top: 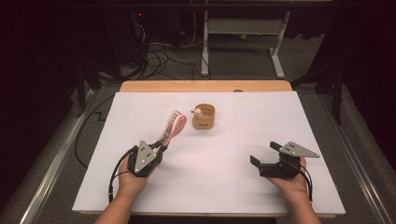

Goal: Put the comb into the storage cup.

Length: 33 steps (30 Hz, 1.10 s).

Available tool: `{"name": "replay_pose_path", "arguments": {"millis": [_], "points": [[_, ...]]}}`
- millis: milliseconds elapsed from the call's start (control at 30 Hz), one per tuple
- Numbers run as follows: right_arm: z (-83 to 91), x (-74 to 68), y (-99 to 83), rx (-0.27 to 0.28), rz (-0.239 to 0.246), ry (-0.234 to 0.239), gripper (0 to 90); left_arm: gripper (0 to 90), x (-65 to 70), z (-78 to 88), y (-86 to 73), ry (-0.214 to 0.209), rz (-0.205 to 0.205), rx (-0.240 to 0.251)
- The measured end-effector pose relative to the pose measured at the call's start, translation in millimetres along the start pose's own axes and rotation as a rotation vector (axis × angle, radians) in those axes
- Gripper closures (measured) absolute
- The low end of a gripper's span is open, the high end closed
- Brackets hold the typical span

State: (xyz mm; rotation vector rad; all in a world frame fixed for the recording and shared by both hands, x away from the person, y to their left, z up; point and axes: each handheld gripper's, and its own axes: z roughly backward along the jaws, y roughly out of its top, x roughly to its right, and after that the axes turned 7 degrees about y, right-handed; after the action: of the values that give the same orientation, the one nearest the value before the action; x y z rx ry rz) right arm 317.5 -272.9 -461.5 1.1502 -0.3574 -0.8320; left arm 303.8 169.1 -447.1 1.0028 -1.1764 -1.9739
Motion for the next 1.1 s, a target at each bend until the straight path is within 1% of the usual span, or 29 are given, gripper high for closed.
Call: {"name": "replay_pose_path", "arguments": {"millis": [67,200,367,600,667,733,867,967,1033,1100], "points": [[0.4,0.4,-0.4,0.001,-0.004,0.011,0.5,80.9,-0.5,-0.5,-0.3,-0.013,0.025,0.004],[0.1,0.6,-1.3,-0.005,-0.007,0.017,0.5,80.9,-0.1,-1.3,-0.6,-0.034,0.070,0.015],[-0.3,0.3,-1.5,-0.011,-0.009,0.015,0.5,80.9,1.1,-1.7,-1.1,-0.040,0.105,0.022],[-1.4,-1.9,-1.3,-0.011,-0.006,0.020,0.5,81.0,8.3,-2.4,0.3,-0.034,0.091,0.020],[-2.2,-3.9,-0.6,-0.008,-0.001,0.030,0.5,80.9,10.7,-2.3,1.4,-0.035,0.082,0.023],[-4.0,-6.9,0.3,-0.009,0.005,0.038,0.5,81.0,13.0,-2.5,2.7,-0.043,0.066,0.024],[-10.3,-14.2,3.2,-0.012,0.014,0.057,0.5,81.0,17.7,-3.0,5.3,-0.047,0.050,0.027],[-16.3,-21.6,6.5,-0.013,0.020,0.086,0.5,81.0,20.3,-2.9,6.2,-0.049,0.034,0.027],[-21.6,-26.7,11.5,-0.015,0.036,0.095,0.5,81.0,21.1,-2.7,6.5,-0.050,0.029,0.028],[-26.6,-31.1,17.7,-0.008,0.036,0.107,0.5,81.0,20.7,-2.0,6.9,-0.048,0.024,0.030]]}}
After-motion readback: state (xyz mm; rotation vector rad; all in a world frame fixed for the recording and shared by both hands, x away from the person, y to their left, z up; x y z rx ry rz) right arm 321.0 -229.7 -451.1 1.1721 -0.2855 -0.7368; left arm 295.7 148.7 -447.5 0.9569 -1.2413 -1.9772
